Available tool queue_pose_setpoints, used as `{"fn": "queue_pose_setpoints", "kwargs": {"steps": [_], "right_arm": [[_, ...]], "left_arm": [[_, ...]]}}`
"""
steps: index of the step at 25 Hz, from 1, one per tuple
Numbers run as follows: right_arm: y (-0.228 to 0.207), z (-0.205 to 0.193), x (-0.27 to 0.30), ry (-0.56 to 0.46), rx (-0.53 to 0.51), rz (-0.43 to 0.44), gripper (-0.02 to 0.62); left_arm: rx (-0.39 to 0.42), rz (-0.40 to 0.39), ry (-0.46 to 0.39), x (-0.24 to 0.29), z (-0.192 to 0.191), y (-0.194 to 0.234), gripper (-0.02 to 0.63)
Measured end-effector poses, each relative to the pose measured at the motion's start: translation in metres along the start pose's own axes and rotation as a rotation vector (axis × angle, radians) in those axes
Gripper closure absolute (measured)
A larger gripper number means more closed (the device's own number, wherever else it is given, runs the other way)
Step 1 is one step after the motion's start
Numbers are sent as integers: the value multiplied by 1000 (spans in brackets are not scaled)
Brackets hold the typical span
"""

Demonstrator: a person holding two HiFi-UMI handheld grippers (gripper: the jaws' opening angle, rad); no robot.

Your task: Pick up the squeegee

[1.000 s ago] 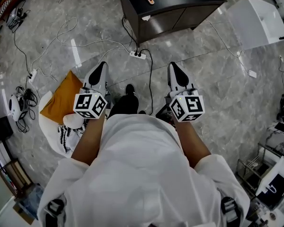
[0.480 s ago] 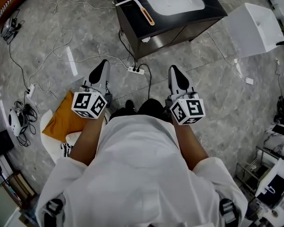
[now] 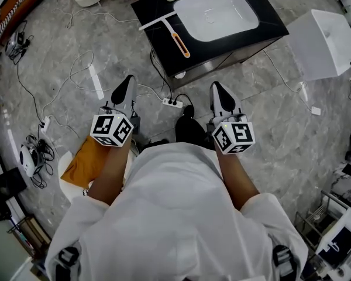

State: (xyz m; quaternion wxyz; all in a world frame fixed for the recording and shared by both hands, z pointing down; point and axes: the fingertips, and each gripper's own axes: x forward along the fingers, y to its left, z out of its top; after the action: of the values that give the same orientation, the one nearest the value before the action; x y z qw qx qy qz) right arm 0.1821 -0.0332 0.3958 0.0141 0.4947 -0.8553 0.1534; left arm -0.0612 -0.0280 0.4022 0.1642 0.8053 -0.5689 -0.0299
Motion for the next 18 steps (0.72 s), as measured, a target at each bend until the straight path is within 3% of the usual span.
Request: {"fn": "queue_pose_setpoints", "kwargs": {"steps": [7,12,18], "right_arm": [[-45,39,64,-3,-6,48,581],[-66,43,92,25,-3,81,580],[-66,40,137,61,-19,137,580]], "left_arm": [[5,13,5,82,26,4,592],[61,10,-3,119,38,6,592],[50,43,12,147,41,39,592]]}}
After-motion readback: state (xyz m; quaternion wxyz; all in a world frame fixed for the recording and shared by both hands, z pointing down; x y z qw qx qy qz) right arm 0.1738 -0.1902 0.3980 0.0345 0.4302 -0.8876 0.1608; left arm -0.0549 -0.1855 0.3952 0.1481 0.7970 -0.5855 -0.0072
